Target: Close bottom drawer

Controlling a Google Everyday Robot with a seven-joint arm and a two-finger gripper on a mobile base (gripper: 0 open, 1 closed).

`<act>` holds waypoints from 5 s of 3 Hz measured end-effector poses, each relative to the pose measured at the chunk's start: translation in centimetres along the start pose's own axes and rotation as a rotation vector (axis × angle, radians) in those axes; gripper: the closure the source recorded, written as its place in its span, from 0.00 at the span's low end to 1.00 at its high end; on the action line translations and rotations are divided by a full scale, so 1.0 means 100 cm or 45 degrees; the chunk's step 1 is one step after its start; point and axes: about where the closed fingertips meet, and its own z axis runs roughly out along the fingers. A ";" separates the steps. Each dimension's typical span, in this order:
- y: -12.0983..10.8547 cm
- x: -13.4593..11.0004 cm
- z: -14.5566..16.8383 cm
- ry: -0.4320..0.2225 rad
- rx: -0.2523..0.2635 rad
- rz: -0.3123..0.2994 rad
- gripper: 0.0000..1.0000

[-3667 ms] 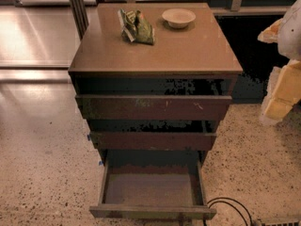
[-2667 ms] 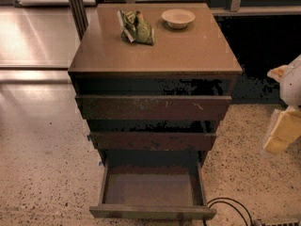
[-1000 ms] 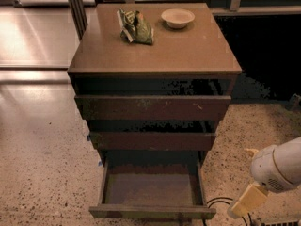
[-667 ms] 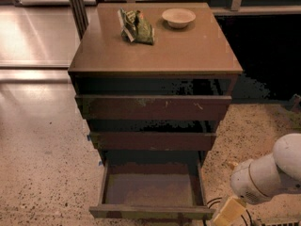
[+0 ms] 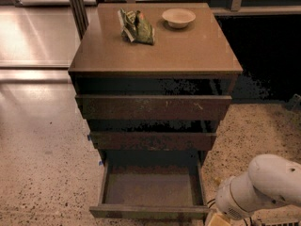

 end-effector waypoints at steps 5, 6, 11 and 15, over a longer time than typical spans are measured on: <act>-0.024 0.046 0.147 -0.006 -0.069 0.082 0.00; -0.024 0.046 0.147 -0.006 -0.069 0.082 0.19; -0.022 0.075 0.318 -0.097 -0.212 0.196 1.00; -0.050 0.036 0.387 -0.159 -0.222 0.150 1.00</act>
Offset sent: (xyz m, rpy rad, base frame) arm 0.0185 0.0073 -0.1352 0.0217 0.0893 0.0122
